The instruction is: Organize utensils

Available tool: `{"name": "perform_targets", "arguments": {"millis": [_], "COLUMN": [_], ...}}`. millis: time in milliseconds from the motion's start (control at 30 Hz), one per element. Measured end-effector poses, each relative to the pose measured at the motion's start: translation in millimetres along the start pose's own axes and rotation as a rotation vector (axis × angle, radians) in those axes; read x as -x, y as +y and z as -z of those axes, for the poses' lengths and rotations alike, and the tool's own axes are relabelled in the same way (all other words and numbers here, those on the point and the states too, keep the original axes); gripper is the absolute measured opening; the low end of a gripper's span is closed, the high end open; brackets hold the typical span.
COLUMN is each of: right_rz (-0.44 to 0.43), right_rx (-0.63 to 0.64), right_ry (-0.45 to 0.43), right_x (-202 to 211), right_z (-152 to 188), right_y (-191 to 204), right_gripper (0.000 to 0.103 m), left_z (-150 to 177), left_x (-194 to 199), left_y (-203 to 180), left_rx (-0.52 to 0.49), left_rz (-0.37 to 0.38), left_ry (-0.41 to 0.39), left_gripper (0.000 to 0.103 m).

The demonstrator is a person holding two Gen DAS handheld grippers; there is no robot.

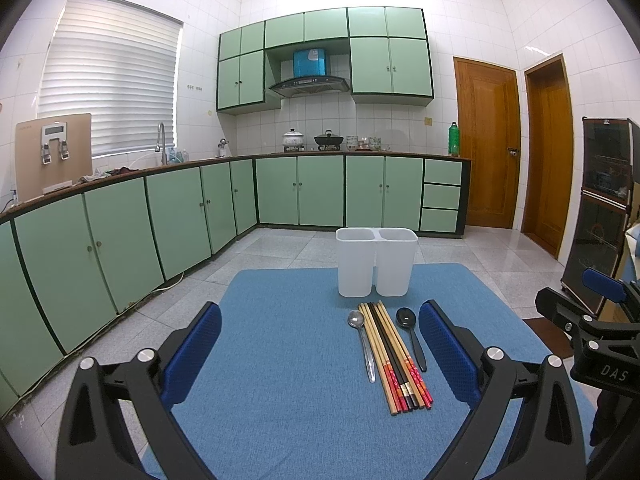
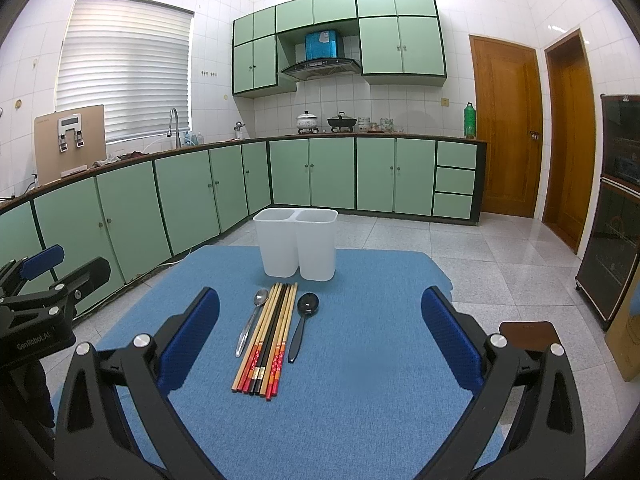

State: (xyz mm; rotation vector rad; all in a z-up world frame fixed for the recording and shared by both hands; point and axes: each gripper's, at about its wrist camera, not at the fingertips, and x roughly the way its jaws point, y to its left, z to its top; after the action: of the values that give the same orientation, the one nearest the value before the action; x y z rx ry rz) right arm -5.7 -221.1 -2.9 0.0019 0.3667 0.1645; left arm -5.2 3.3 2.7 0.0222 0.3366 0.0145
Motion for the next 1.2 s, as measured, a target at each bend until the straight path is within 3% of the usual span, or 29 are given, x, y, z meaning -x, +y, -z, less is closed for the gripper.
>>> {"name": "perform_targets", "arguments": {"millis": [467, 733, 1200], "right_rz": [0.009, 0.014, -0.001], "right_rx": [-0.003, 0.014, -0.015], "right_ry": [0.019, 0.075, 0.371], "right_x": [-13, -41, -196], "right_z": [-3, -5, 0], "right_y": [0, -1, -8], "right_gripper": [0.098, 0.098, 0.096], "left_z": [-3, -2, 14], "left_x": [-8, -36, -183], "left_y": [1, 3, 24], "left_rx": [0.001, -0.004, -0.003], "left_rz": [-0.003, -0.006, -0.025], "left_ry": [0.022, 0.075, 0.398], "left_gripper": [0.097, 0.097, 0.096]}}
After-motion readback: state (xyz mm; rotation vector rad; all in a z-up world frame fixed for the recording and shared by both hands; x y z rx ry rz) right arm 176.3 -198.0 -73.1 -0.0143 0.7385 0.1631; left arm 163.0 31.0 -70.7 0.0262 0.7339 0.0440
